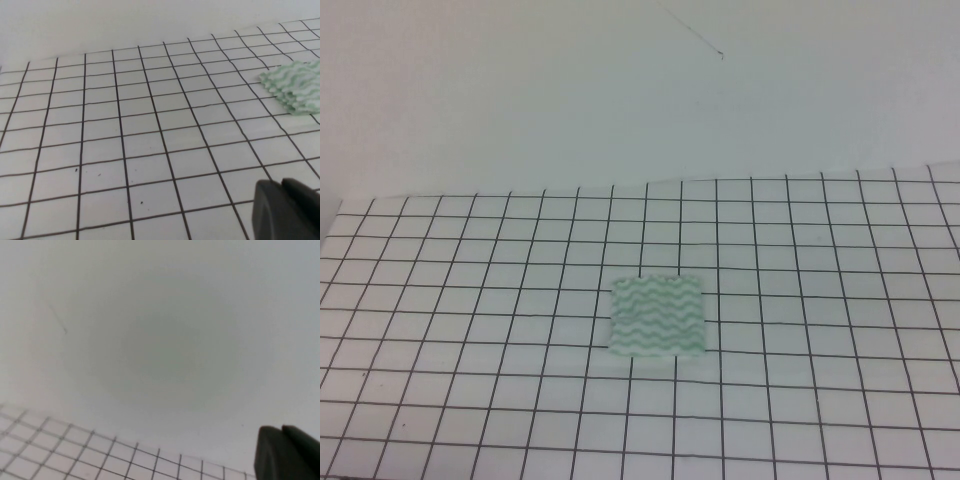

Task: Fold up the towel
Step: 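Fold the patterned cloth into a small square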

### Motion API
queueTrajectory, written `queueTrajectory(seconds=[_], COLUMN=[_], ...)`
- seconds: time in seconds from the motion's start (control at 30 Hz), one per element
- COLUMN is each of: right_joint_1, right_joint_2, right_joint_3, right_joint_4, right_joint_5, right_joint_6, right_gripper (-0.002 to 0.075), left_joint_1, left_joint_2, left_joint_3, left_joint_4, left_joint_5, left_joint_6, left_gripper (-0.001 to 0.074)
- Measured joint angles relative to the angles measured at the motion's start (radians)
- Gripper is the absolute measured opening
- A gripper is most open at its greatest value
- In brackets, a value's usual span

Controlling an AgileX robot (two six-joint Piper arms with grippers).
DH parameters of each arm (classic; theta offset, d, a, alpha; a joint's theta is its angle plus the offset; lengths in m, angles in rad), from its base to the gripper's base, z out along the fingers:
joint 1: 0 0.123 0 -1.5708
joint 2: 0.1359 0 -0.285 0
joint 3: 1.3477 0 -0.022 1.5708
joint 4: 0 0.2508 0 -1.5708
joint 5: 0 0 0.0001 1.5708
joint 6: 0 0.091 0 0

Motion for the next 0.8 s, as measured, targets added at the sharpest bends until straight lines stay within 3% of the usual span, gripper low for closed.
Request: queueTrajectory(seconds=[0.2, 0.37, 0.67, 0.8], right_joint_1=[-0.163, -0.244, -0.259, -0.259], right_joint_2=[-0.180, -0.328, -0.359, -0.359], right_joint_3=[0.295, 0.515, 0.508, 0.508], right_joint_4=[0.140, 0.147, 0.212, 0.303], right_joint_5=[-0.205, -0.354, -0.001, 0.110], right_joint_6=[0.145, 0.182, 0.191, 0.049], right_gripper=[-0.0001, -0.0001, -0.0001, -0.0001], left_joint_1=[0.000, 0.000, 0.000, 0.000], left_joint_2=[0.000, 0.000, 0.001, 0.001], left_joint_3=[0.000, 0.000, 0.000, 0.000], left_joint_4=[0.000, 0.000, 0.000, 0.000], left_joint_5=[0.000, 0.000, 0.000, 0.002], left_joint_6=[0.000, 0.000, 0.000, 0.000], left_gripper=[-0.0001, -0.0001, -0.0001, -0.0001])
